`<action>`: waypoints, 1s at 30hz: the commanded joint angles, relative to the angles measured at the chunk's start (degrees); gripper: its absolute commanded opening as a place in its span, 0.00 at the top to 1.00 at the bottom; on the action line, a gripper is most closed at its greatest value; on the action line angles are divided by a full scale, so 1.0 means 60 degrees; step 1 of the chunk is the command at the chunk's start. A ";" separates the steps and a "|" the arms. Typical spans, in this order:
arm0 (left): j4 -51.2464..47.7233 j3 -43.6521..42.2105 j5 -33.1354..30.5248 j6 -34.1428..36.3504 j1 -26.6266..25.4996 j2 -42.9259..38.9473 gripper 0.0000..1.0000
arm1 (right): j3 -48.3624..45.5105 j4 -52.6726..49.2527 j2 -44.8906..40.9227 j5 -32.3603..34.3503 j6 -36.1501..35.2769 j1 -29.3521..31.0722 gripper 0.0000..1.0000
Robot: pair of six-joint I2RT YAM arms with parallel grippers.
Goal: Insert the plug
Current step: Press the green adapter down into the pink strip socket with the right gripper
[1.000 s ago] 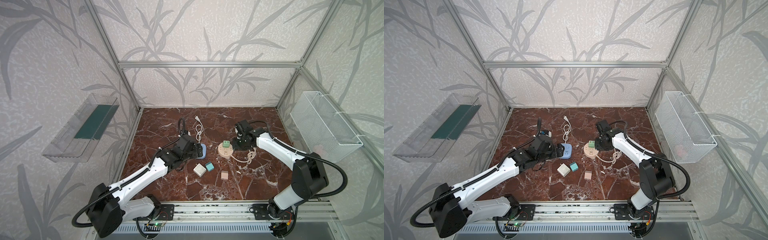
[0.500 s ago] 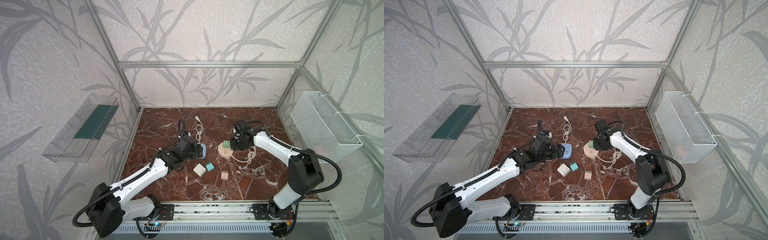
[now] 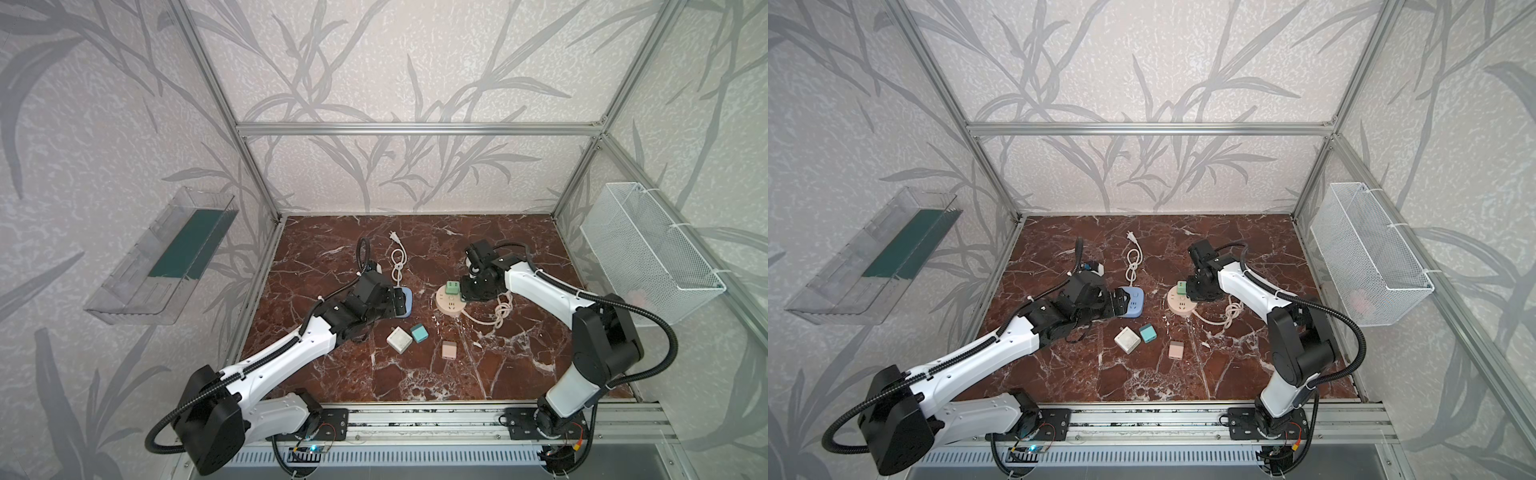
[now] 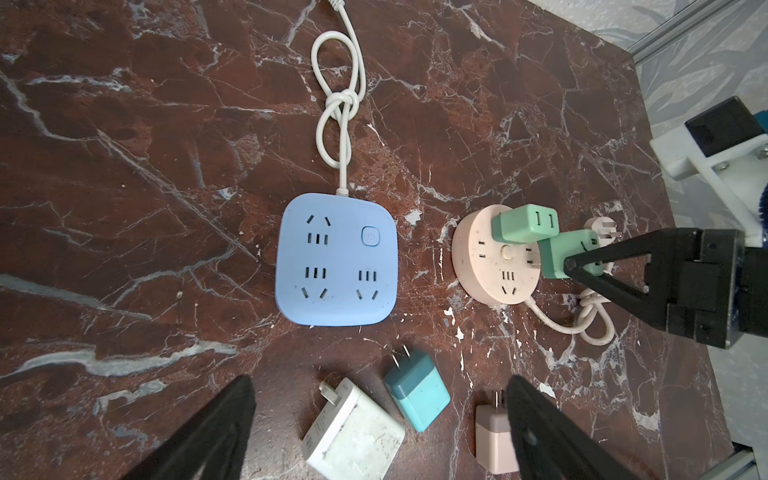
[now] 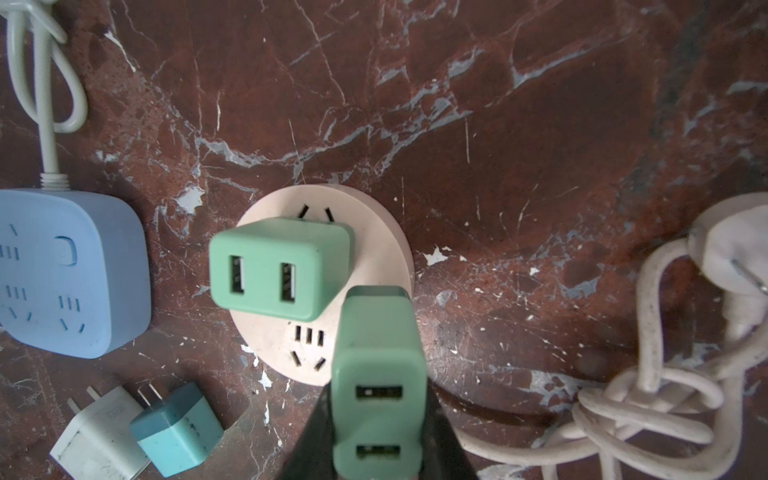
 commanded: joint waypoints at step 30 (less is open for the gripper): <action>0.0176 -0.0444 -0.0321 0.0059 -0.0019 -0.0197 0.08 | 0.0576 -0.0855 0.0690 0.0970 -0.0032 0.0178 1.00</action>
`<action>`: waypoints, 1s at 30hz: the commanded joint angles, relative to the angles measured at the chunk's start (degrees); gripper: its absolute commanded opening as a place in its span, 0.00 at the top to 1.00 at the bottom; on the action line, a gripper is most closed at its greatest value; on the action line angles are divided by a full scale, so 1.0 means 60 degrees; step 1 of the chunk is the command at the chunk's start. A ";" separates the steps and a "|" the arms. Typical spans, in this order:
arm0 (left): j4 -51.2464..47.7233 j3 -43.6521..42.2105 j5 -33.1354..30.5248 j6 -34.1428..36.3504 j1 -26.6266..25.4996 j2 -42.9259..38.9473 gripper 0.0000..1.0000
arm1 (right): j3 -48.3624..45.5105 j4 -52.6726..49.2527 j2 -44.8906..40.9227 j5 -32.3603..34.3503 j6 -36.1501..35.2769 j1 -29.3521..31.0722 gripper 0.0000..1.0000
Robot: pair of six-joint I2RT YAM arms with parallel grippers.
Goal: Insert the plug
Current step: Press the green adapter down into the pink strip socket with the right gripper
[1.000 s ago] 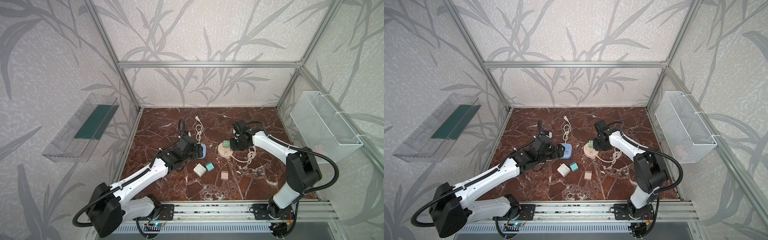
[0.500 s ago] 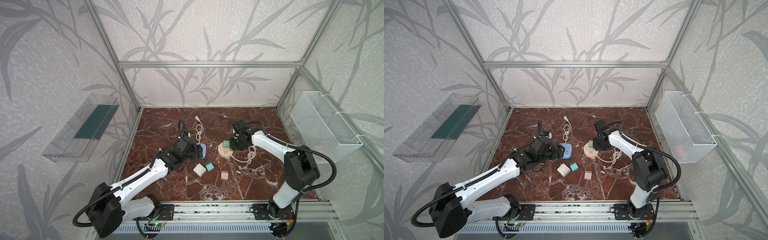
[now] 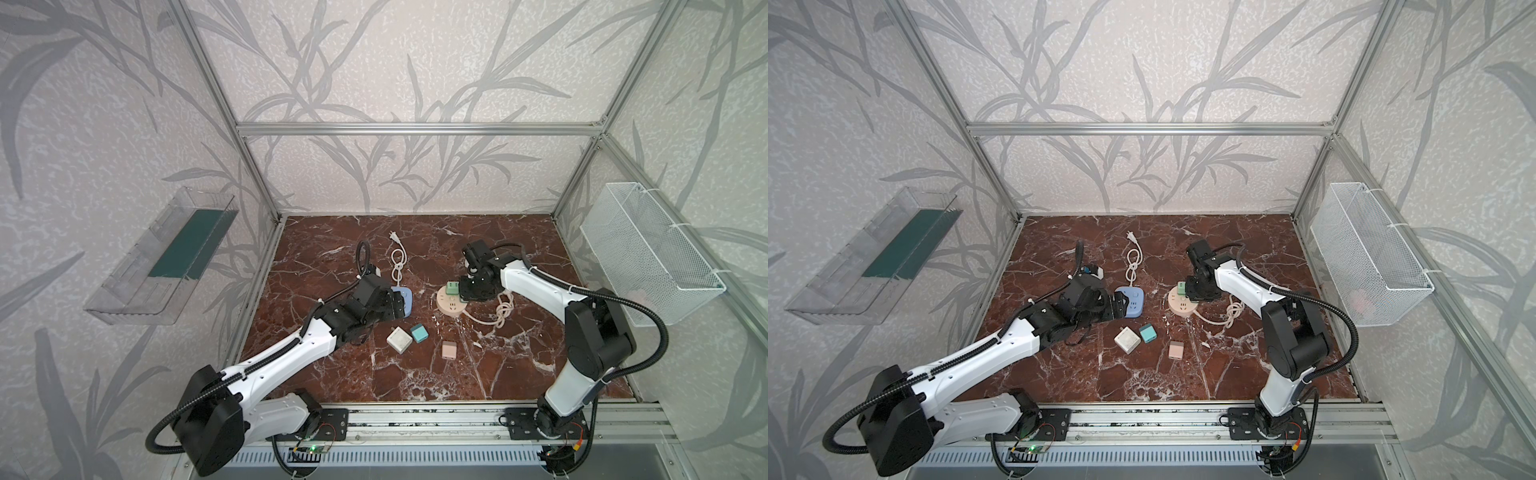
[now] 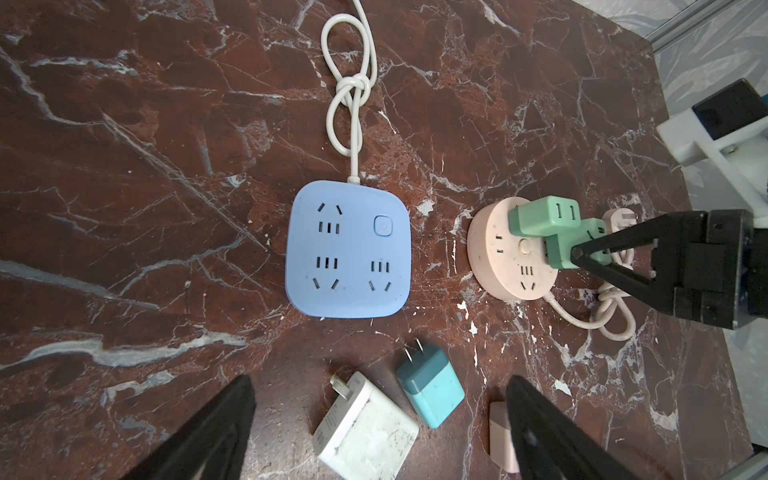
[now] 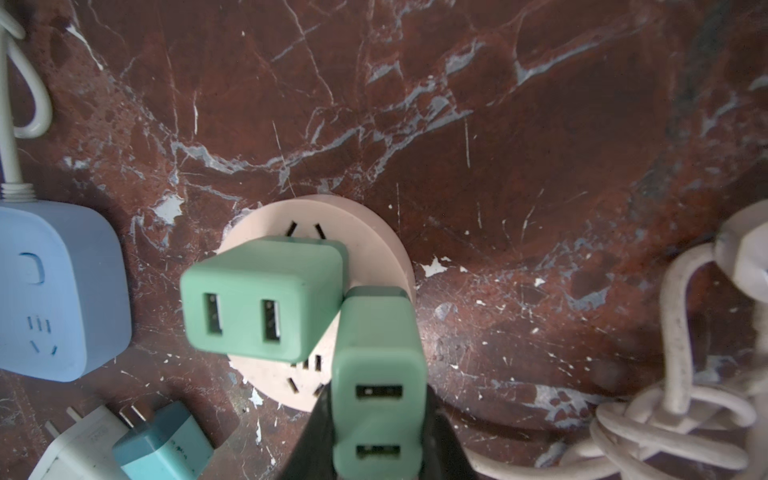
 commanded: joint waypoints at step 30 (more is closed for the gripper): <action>0.0378 -0.0385 -0.0007 0.0279 0.0105 -0.0088 0.07 | 0.1109 -0.1509 0.2154 0.0197 -0.0121 0.0371 1.00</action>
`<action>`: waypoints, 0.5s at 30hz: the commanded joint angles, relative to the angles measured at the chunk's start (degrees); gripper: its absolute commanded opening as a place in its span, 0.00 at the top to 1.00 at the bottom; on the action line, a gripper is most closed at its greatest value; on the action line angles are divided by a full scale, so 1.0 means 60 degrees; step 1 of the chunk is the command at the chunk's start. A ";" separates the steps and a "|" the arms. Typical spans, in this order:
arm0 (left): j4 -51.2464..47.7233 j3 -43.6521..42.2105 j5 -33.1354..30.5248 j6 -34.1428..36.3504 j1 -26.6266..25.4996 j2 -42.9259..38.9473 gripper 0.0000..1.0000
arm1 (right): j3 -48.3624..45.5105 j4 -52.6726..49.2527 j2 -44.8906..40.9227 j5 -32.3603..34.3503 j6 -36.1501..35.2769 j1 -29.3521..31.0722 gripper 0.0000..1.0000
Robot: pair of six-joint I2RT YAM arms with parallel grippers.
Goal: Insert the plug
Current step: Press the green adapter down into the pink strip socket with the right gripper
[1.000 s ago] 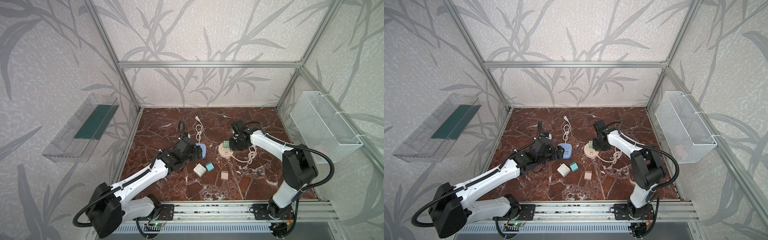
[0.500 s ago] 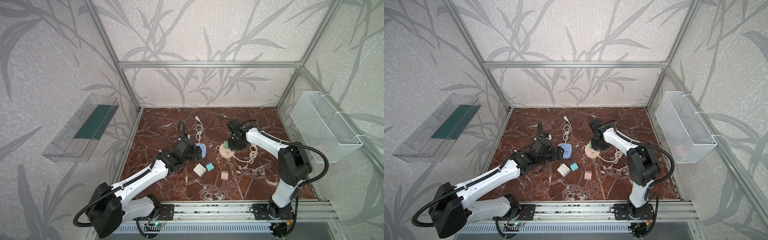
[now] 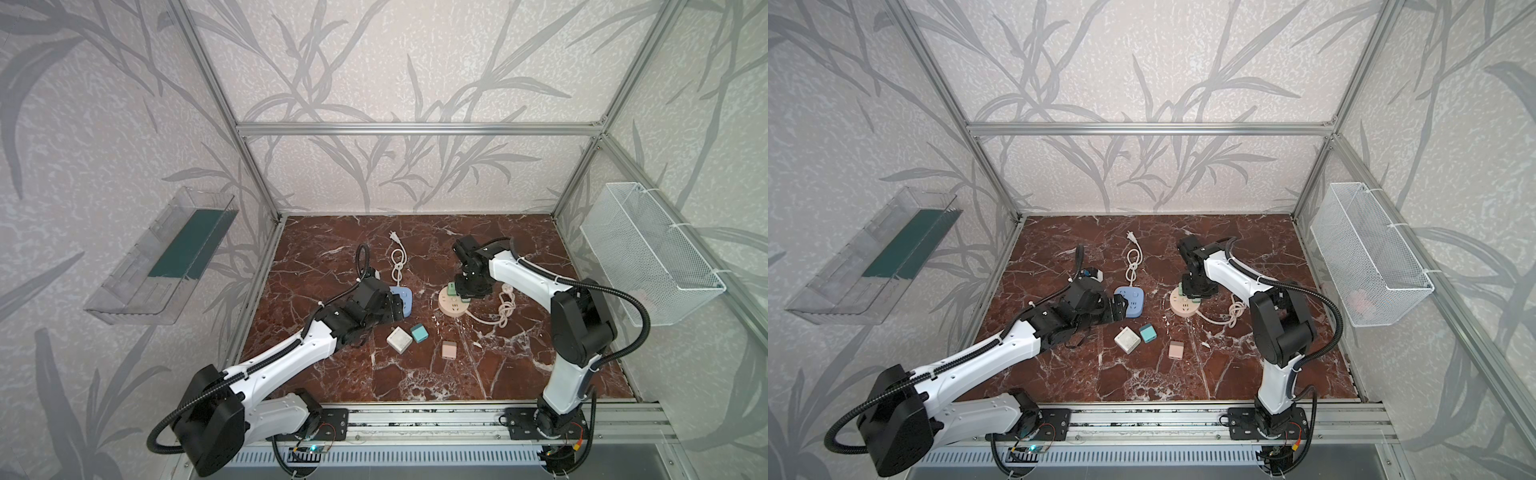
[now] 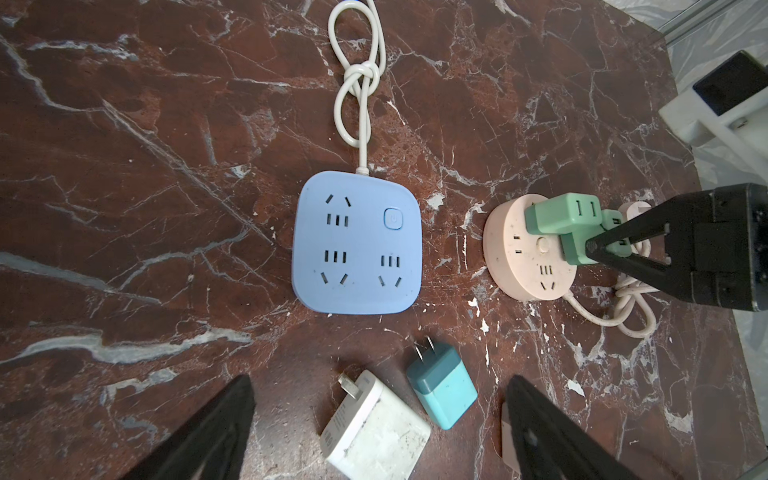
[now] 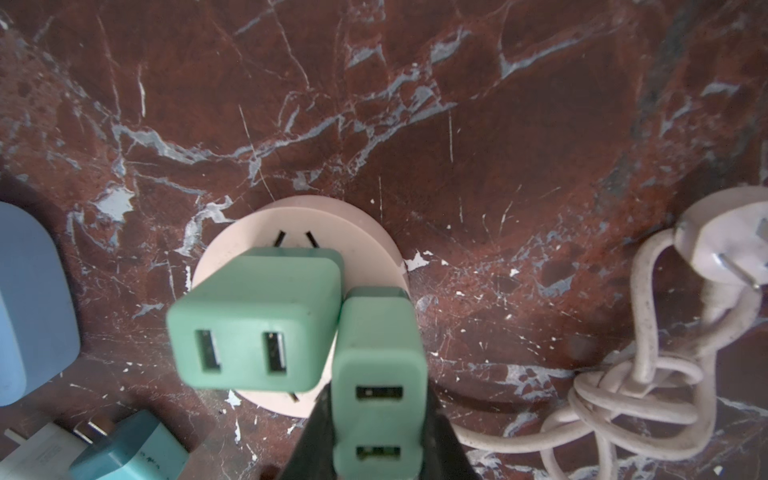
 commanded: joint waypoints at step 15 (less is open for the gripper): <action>0.0139 0.0003 0.0119 0.0166 0.0097 0.0073 0.07 | -0.0557 0.0346 0.2102 -0.0997 -0.0150 -0.0080 1.00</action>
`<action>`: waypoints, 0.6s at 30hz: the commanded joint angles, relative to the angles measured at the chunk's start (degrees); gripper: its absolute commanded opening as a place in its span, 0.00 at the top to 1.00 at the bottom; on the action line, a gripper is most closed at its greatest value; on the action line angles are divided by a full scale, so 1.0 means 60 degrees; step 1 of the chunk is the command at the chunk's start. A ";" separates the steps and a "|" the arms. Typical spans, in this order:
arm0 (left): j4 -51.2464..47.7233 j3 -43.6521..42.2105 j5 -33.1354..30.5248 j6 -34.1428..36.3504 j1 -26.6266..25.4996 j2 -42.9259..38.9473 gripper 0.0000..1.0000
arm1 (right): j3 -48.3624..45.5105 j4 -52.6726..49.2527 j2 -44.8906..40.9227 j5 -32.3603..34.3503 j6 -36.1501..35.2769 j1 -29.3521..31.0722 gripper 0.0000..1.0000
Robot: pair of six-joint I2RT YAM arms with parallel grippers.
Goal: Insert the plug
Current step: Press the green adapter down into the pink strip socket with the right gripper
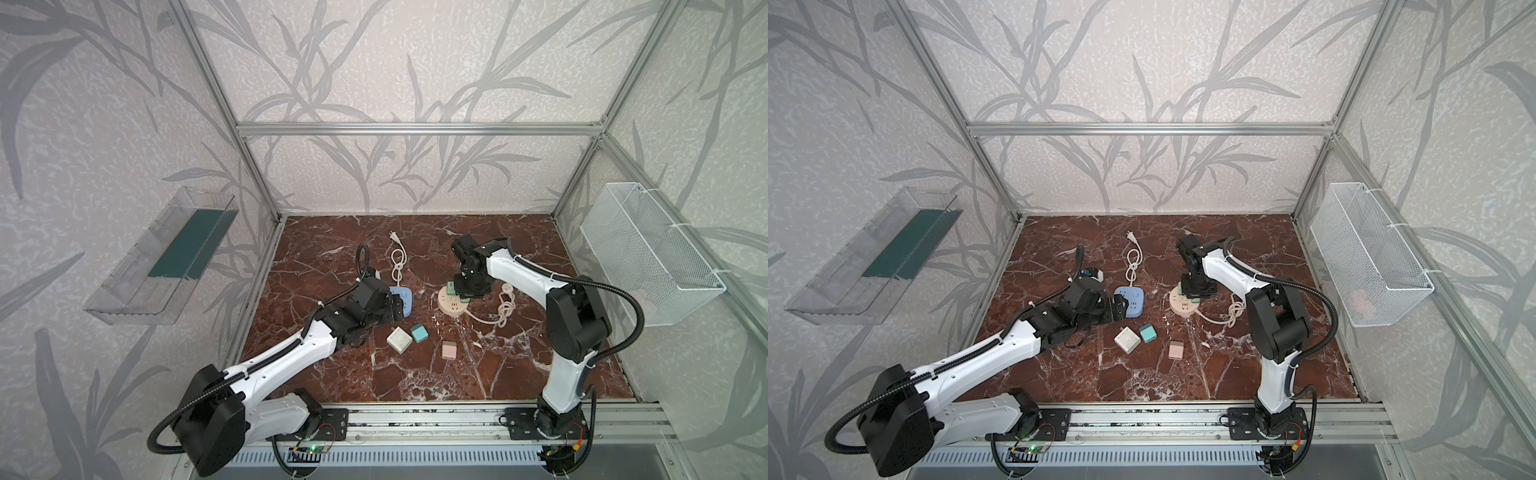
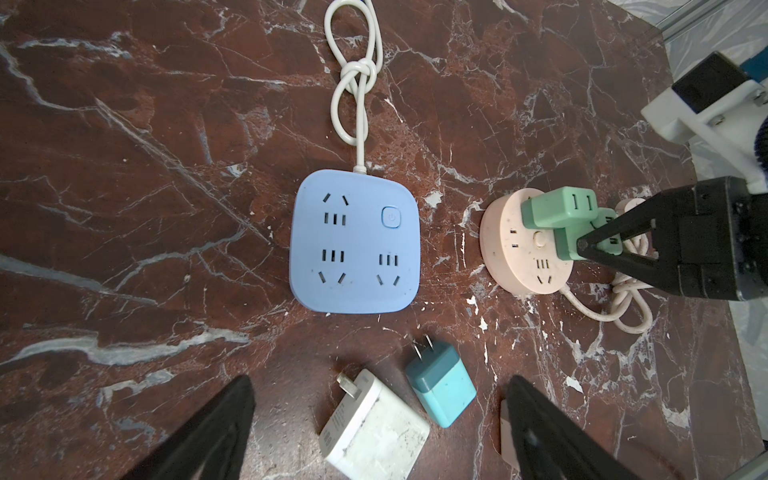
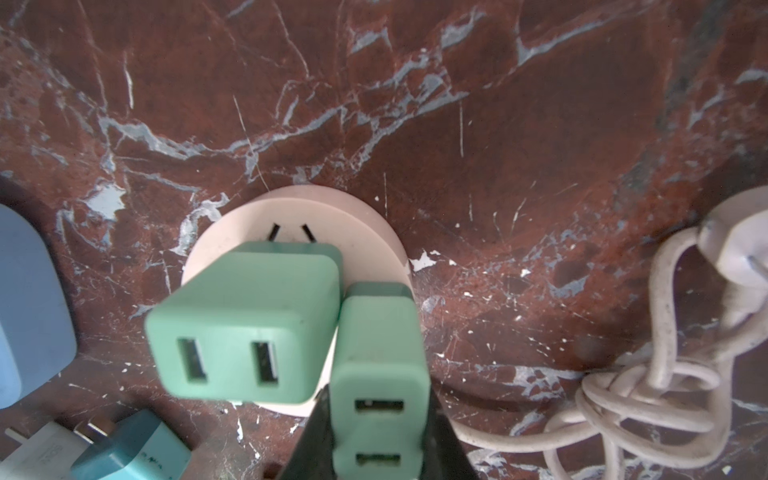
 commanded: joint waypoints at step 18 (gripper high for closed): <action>0.0101 0.0136 0.0108 0.0071 0.0056 0.0168 0.07 | -0.0384 0.0074 0.0755 -0.0249 -0.0238 -0.0270 1.00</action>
